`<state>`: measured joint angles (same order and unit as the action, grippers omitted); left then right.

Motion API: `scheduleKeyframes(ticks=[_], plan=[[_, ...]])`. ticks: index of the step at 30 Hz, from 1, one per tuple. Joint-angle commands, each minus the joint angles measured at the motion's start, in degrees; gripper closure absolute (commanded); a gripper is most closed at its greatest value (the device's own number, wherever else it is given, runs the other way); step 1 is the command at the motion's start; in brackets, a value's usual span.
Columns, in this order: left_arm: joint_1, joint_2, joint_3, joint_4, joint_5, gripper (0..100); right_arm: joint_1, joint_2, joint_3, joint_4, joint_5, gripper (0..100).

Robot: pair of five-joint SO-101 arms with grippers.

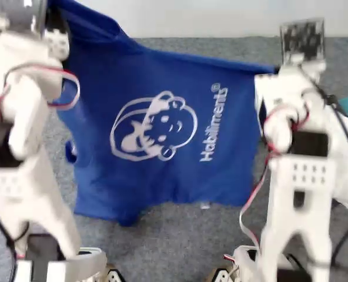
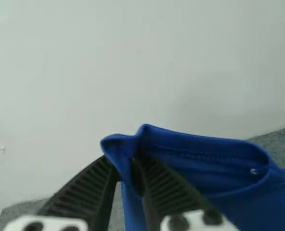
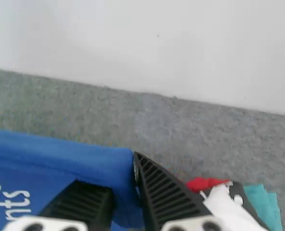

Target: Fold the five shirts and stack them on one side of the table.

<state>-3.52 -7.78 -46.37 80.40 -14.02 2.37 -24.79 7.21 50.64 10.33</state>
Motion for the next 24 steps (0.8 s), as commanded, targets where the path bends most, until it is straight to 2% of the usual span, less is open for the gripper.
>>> scheduleKeyframes(ticks=[1, 8, 13, 19, 24], plan=[[-3.1, 4.1, -0.4, -3.8, 0.1, 99, -0.4, 14.5, -18.0, 0.1, -1.0, 98.8], [-3.4, 14.2, -0.4, -8.4, -0.3, 99, -0.7, 44.9, -49.1, 6.0, -1.0, 98.8], [-3.4, 22.1, -0.5, -9.0, -0.3, 99, -0.7, 63.3, -66.2, 11.6, -0.5, 98.8], [-4.4, 30.1, -0.4, -9.2, -0.3, 99, -0.8, 79.8, -83.1, 21.1, 1.4, 98.8], [-5.3, 33.9, -0.6, -8.9, -0.4, 99, -2.2, 88.0, -94.6, 26.8, 2.0, 98.8]])
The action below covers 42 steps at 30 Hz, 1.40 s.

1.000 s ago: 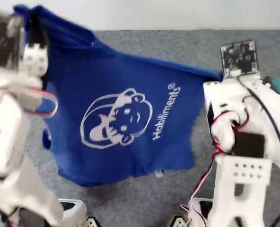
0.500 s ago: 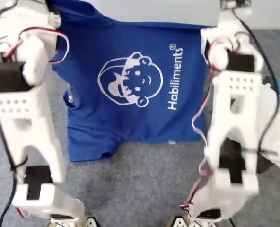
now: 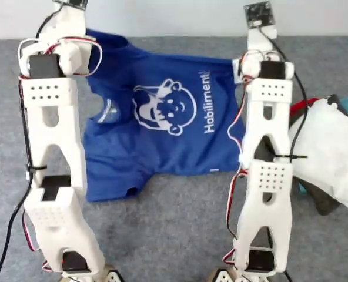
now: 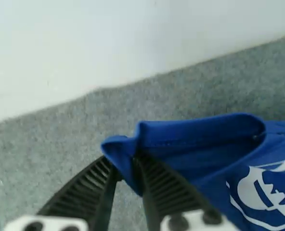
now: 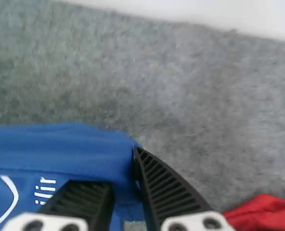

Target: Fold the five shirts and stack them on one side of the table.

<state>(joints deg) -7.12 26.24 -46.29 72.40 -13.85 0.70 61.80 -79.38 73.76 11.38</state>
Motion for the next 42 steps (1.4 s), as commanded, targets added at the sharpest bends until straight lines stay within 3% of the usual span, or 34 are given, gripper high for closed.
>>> scheduleKeyframes(ticks=[1, 4, 8, 11, 16, 21, 28, 42], plan=[[-1.8, -0.3, -0.8, -0.1, -0.4, 99, -1.0, 2.1, -10.3, 6.1, 1.0, 98.8], [-1.8, -1.8, -2.6, 6.3, -0.4, 99, -1.6, 2.7, -16.5, 16.4, 1.0, 98.8], [-1.3, -4.1, -5.7, 20.7, -0.5, 99, -1.3, 0.7, -16.9, 28.4, 1.2, 98.8], [-1.8, -4.7, -5.3, 28.6, -0.4, 99, 0.1, -0.6, -15.8, 29.2, 1.0, 98.8], [-3.5, -7.6, 6.3, 28.2, -0.4, 99, 1.4, -6.2, -8.4, 29.6, 0.9, 98.8], [-3.4, -11.2, 18.9, 28.0, -0.5, 99, 1.4, -19.3, 16.4, 29.4, 1.2, 98.8], [-3.6, -11.5, 24.6, 28.0, -3.4, 99, 3.1, -29.2, 48.0, 23.4, 2.4, 98.8], [-3.6, -12.0, 38.4, 28.0, -3.8, 99, 3.1, -31.3, 63.8, 16.0, 2.4, 97.7]])
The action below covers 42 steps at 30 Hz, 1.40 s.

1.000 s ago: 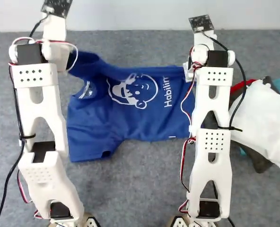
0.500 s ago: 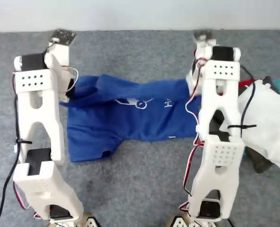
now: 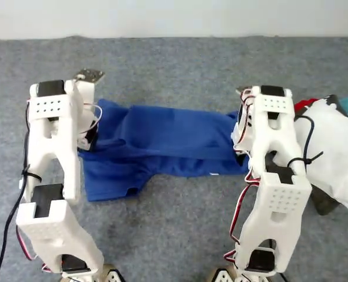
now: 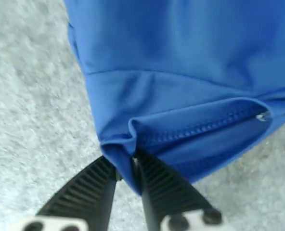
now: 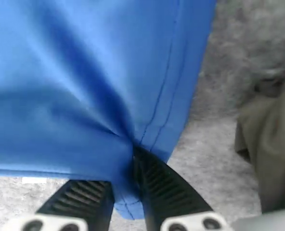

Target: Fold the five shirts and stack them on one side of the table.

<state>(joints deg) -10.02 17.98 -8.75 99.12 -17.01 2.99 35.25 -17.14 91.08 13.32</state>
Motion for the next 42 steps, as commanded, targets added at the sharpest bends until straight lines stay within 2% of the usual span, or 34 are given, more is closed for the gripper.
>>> scheduleKeyframes(ticks=[1, 6, 10, 17, 21, 24, 28, 31, 34, 38, 42], plan=[[-0.7, -3.8, 1.6, 1.2, -0.5, 99, 0.8, -4.7, 2.3, -1.3, 0.4, 95.9], [-0.7, -3.8, 4.7, 1.2, -0.5, 99, 0.7, -5.2, 3.1, 2.8, 0.8, 82.8], [-0.7, -3.9, 6.2, 1.3, -0.5, 96, -0.3, -5.3, 0.5, 11.2, 1.0, 82.2], [-1.1, -3.8, 9.5, 1.2, -0.6, 93, -2.1, -10.9, 2.5, 11.9, 4.1, 81.9], [-5.0, -3.8, 9.5, 0.9, -0.6, 93, -5.1, -15.5, 8.4, 11.9, 6.6, 81.6], [-9.8, -3.8, 9.5, 0.8, -1.3, 93, -7.2, -18.3, 13.7, 11.7, 11.1, 75.9], [-15.1, -3.8, 9.7, 1.1, -4.0, 93, -7.4, -19.3, 15.6, 11.6, 12.2, 73.0], [-16.6, -3.6, 9.8, 1.2, -4.4, 92, -7.6, -18.7, 16.0, 11.3, 13.5, 72.9], [-14.2, -3.3, 12.4, 1.0, -5.8, 92, -7.7, -16.4, 15.8, 11.2, 15.1, 72.9], [-6.8, -3.8, 18.3, 0.2, -6.2, 92, -7.3, -15.7, 15.6, 11.1, 11.4, 73.1], [-1.8, -3.9, 21.2, 0.4, -6.4, 92, -6.0, -21.8, 13.5, 10.0, 9.0, 73.1]])
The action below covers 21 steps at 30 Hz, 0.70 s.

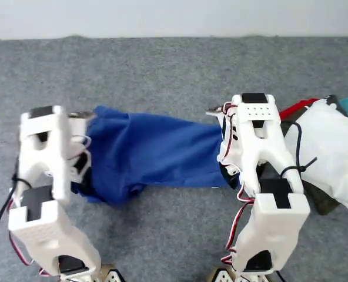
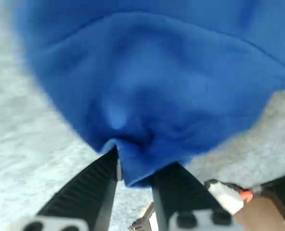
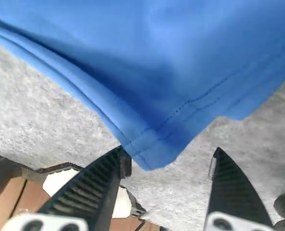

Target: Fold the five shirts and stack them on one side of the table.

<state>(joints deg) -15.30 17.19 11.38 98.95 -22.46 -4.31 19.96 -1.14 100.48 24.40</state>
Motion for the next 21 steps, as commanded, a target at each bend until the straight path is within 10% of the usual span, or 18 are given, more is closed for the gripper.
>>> scheduleKeyframes(ticks=[1, 11, 21], plan=[[4.6, -3.1, 1.8, 0.5, -1.2, 92, 1.7, -8.7, -4.0, 0.5, -2.6, 73.1], [10.5, -3.1, 5.1, 0.5, -3.4, 93, 0.5, -14.8, -7.5, 1.5, -8.5, 73.3], [9.7, -3.1, 5.1, 0.4, -1.1, 93, -4.6, -24.2, 25.7, -3.9, -1.0, 84.9]])
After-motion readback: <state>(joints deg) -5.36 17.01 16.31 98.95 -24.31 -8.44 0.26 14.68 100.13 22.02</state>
